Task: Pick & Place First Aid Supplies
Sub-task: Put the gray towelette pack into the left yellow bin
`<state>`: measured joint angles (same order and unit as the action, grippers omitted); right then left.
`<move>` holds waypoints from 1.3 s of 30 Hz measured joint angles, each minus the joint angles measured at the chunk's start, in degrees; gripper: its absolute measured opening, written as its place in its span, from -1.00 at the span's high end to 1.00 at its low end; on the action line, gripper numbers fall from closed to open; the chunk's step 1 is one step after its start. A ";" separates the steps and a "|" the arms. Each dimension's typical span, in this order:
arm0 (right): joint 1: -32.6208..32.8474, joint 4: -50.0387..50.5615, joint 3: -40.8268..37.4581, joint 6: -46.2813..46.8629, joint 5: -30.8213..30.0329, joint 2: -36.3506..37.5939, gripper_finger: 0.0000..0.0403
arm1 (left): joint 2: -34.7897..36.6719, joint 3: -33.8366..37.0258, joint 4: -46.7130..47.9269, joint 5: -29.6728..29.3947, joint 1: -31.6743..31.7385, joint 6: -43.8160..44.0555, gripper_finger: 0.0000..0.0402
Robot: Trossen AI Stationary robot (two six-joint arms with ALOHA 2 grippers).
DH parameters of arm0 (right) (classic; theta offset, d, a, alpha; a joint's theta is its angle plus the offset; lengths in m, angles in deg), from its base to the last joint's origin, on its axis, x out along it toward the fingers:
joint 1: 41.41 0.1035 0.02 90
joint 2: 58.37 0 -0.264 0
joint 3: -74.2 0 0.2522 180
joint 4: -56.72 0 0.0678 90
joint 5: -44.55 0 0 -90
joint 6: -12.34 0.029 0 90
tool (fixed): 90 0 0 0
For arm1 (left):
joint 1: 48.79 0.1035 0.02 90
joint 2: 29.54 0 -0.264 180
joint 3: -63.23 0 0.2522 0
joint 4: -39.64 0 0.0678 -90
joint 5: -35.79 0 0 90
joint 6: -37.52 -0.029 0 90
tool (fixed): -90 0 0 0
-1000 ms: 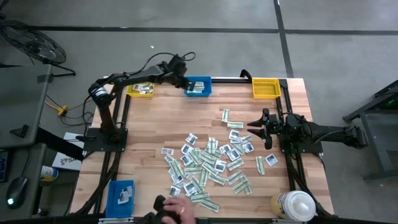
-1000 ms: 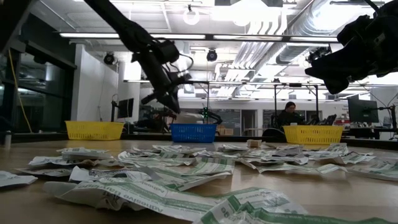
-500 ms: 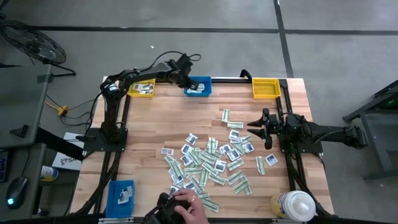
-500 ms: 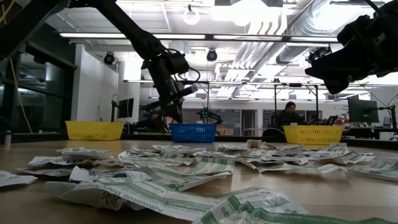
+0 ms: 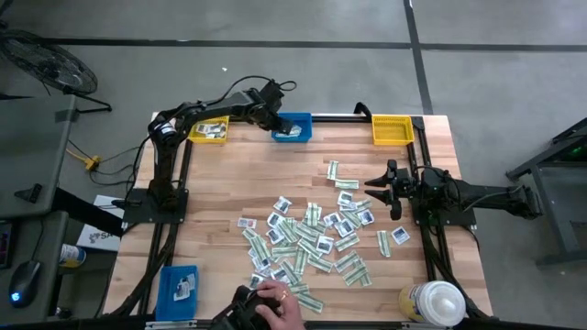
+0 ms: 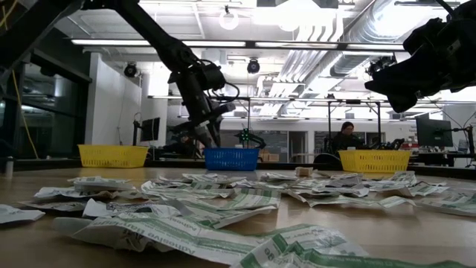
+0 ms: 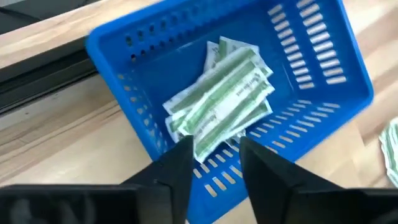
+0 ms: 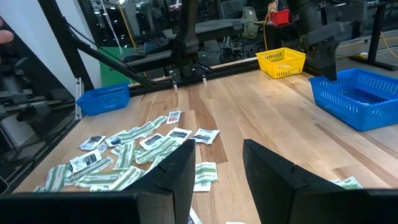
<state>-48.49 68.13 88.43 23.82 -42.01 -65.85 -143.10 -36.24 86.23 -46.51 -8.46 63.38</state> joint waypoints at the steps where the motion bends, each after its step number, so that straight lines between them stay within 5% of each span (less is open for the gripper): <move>1: -0.01 0.01 0.01 0.00 0.00 0.00 0.36 | 0.21 0.00 0.51 0.91 -0.27 -0.71 0.30; 7: -0.01 -0.01 0.00 0.00 0.00 0.00 0.36 | 3.72 0.08 7.35 4.20 -2.22 -7.63 0.25; 15: -0.01 0.01 0.01 0.00 0.00 0.00 0.36 | 4.78 0.09 15.96 19.15 -6.73 -22.71 0.24; 23: 0.01 0.01 0.01 0.00 0.00 0.00 0.36 | 4.77 0.09 20.17 21.36 -14.35 -47.99 0.24; 39: 0.01 0.00 -0.01 0.00 -0.01 0.00 0.36 | 4.66 0.09 20.02 19.83 -28.83 -74.70 0.24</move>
<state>-48.49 68.12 88.43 23.82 -42.02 -65.85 -138.44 -36.15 106.24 -26.69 -37.30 -11.32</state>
